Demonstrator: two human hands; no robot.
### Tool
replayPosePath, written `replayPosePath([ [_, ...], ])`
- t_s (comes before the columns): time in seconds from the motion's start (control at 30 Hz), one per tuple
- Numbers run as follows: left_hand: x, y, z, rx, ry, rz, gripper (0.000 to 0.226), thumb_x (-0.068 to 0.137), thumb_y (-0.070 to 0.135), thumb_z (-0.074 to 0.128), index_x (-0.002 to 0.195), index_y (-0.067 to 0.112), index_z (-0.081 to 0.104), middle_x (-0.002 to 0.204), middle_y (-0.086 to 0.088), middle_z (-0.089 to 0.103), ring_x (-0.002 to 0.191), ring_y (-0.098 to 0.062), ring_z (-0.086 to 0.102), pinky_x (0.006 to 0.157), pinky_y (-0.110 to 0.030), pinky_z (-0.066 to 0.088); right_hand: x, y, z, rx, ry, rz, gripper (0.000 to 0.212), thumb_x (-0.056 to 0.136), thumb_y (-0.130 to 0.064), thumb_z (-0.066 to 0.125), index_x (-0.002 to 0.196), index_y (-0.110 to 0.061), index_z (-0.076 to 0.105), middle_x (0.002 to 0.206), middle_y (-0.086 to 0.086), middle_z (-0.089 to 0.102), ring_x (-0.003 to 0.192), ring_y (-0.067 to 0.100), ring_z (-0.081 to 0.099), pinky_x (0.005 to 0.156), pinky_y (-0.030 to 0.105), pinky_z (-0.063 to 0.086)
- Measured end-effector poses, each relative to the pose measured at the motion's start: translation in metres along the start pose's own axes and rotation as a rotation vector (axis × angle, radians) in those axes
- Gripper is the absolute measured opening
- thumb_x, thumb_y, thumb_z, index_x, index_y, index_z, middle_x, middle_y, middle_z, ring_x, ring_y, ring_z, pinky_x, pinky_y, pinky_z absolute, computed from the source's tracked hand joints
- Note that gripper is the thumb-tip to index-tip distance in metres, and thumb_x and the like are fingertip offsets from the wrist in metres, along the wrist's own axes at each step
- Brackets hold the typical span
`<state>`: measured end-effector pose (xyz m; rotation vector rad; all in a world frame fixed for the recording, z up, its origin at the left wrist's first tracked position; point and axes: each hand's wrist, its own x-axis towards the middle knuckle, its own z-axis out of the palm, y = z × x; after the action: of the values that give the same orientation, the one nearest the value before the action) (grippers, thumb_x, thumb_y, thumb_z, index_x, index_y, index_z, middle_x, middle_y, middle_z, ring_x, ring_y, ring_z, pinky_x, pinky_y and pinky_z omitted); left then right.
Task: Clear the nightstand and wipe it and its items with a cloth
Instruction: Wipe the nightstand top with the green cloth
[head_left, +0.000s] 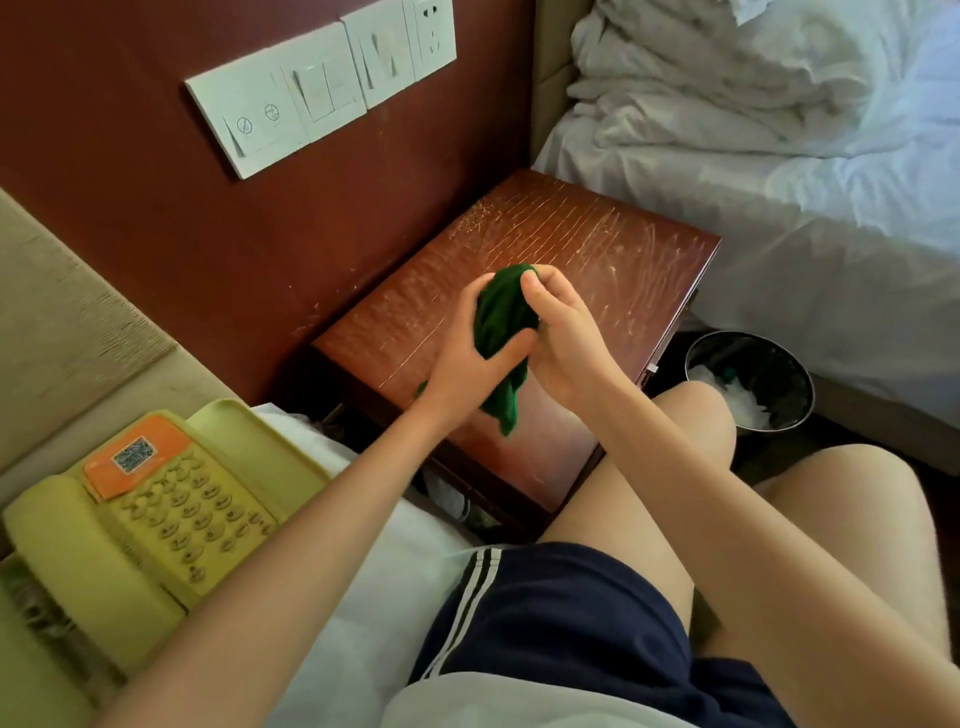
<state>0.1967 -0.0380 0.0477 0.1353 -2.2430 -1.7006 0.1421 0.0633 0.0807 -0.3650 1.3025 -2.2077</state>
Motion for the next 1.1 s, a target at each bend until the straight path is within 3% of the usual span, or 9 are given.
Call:
replayPosePath([
  [0.13,0.0,-0.006,0.009,-0.022,0.216,-0.019,0.047,0.094,0.024,0.056,0.135,0.031,0.035,0.136,0.004,0.047,0.124,-0.006,0.046,0.102,-0.026,0.043,0.004,0.007,0.004,-0.032,0.025,0.031,0.015,0.1,-0.012,0.041,0.101,-0.012,0.055,0.088,0.002,0.063,0.078,0.009,0.064,0.072,0.024,0.052],
  [0.27,-0.001,-0.019,-0.003,0.099,0.27,-0.047,0.029,0.096,0.018,0.052,0.124,0.022,0.052,0.115,0.012,0.058,0.108,0.006,0.052,0.094,-0.018,0.045,0.01,0.022,0.0,-0.652,0.057,-0.038,0.013,0.098,-0.016,0.046,0.108,-0.02,0.053,0.094,-0.007,0.06,0.08,0.002,0.058,0.066,0.012,0.049],
  [0.37,-0.004,-0.026,-0.017,0.087,0.198,-0.13,0.024,0.094,0.013,0.054,0.116,0.018,0.059,0.103,0.015,0.061,0.098,0.005,0.058,0.086,-0.016,0.047,0.018,0.037,-0.002,-0.696,0.134,-0.002,0.011,0.097,-0.022,0.05,0.104,-0.015,0.055,0.088,-0.004,0.057,0.068,0.003,0.053,0.054,0.011,0.045],
  [0.5,-0.007,-0.036,-0.045,0.026,0.255,-0.254,0.031,0.093,0.004,0.05,0.117,0.023,0.057,0.109,0.015,0.06,0.102,0.002,0.056,0.086,-0.008,0.044,0.028,0.055,-0.008,-0.757,0.087,0.024,0.012,0.096,-0.026,0.051,0.104,-0.018,0.055,0.092,-0.004,0.06,0.075,0.009,0.056,0.067,0.02,0.047],
  [0.63,0.001,-0.066,-0.101,0.353,0.41,-0.296,0.044,0.087,-0.002,0.047,0.124,0.017,0.059,0.123,0.002,0.059,0.116,-0.013,0.053,0.101,-0.024,0.041,0.028,0.075,-0.024,-0.923,0.014,0.06,0.018,0.097,-0.025,0.048,0.114,-0.019,0.052,0.091,-0.015,0.053,0.07,0.004,0.051,0.062,0.016,0.043],
  [0.77,0.013,-0.091,-0.146,0.767,0.419,-0.418,0.044,0.088,0.002,0.048,0.125,0.024,0.058,0.12,-0.007,0.056,0.11,-0.03,0.053,0.095,-0.038,0.042,0.024,0.09,-0.04,-1.054,-0.006,0.078,0.024,0.098,-0.014,0.044,0.12,-0.015,0.052,0.101,-0.009,0.054,0.076,-0.006,0.05,0.064,0.007,0.039],
  [0.83,0.019,-0.104,-0.155,0.865,0.411,-0.454,0.044,0.089,0.002,0.048,0.127,0.023,0.056,0.124,-0.008,0.053,0.109,-0.033,0.053,0.092,-0.04,0.042,0.021,0.095,-0.046,-1.135,-0.02,0.052,0.027,0.097,-0.012,0.044,0.124,-0.012,0.051,0.104,-0.005,0.057,0.081,-0.001,0.052,0.07,0.011,0.041],
  [0.97,0.024,-0.131,-0.161,0.923,0.404,-0.527,0.046,0.089,0.0,0.047,0.129,0.022,0.055,0.129,-0.008,0.051,0.11,-0.035,0.052,0.088,-0.041,0.042,0.018,0.106,-0.063,-1.336,-0.09,-0.079,0.028,0.095,-0.011,0.047,0.122,-0.012,0.055,0.117,0.003,0.06,0.112,0.023,0.051,0.098,0.039,0.04],
  [1.1,0.019,-0.145,-0.154,0.926,0.403,-0.498,0.055,0.086,-0.004,0.049,0.135,0.021,0.051,0.134,-0.004,0.05,0.113,-0.032,0.052,0.089,-0.041,0.044,0.015,0.111,-0.079,-1.516,-0.13,-0.149,0.037,0.095,-0.014,0.048,0.131,-0.013,0.051,0.136,0.005,0.051,0.131,0.025,0.039,0.11,0.038,0.021],
])
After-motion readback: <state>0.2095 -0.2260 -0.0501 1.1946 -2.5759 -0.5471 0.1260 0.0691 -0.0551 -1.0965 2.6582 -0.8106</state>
